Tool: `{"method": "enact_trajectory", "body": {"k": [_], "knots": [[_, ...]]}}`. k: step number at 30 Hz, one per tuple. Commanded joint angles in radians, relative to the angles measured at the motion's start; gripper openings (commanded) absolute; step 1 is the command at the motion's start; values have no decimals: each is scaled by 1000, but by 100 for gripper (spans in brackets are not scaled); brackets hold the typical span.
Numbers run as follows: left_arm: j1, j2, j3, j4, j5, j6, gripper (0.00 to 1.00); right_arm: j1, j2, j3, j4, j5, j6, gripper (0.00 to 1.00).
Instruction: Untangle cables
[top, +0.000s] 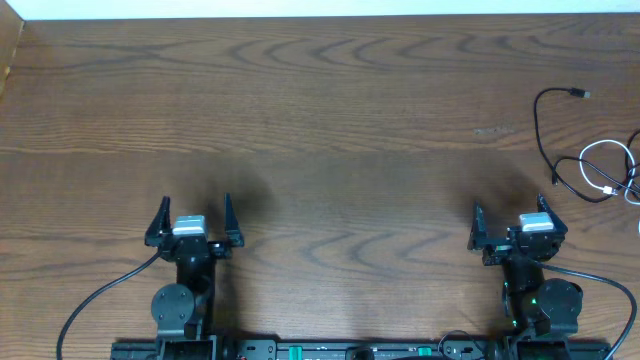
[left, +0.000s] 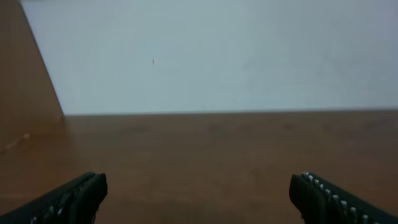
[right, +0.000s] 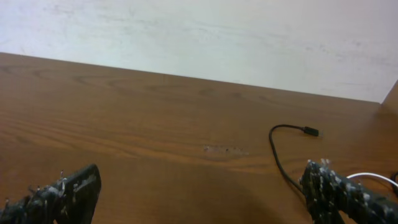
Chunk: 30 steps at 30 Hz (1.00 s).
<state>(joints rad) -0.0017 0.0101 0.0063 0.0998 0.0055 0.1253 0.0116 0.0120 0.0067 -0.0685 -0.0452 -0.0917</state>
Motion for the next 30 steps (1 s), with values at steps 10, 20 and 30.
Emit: {"method": "enact_trajectory", "body": {"k": [10,20,30], "knots": [[5,-9,-3,-146,67,20,98,9,-6,-1,-5,-2,-10,99],[5,-9,-3,-171,42,-26,98,9,-6,-1,-5,-2,-10,99],[4,-9,-3,-172,39,-101,98,9,-6,-1,-5,-2,-10,99]]}}
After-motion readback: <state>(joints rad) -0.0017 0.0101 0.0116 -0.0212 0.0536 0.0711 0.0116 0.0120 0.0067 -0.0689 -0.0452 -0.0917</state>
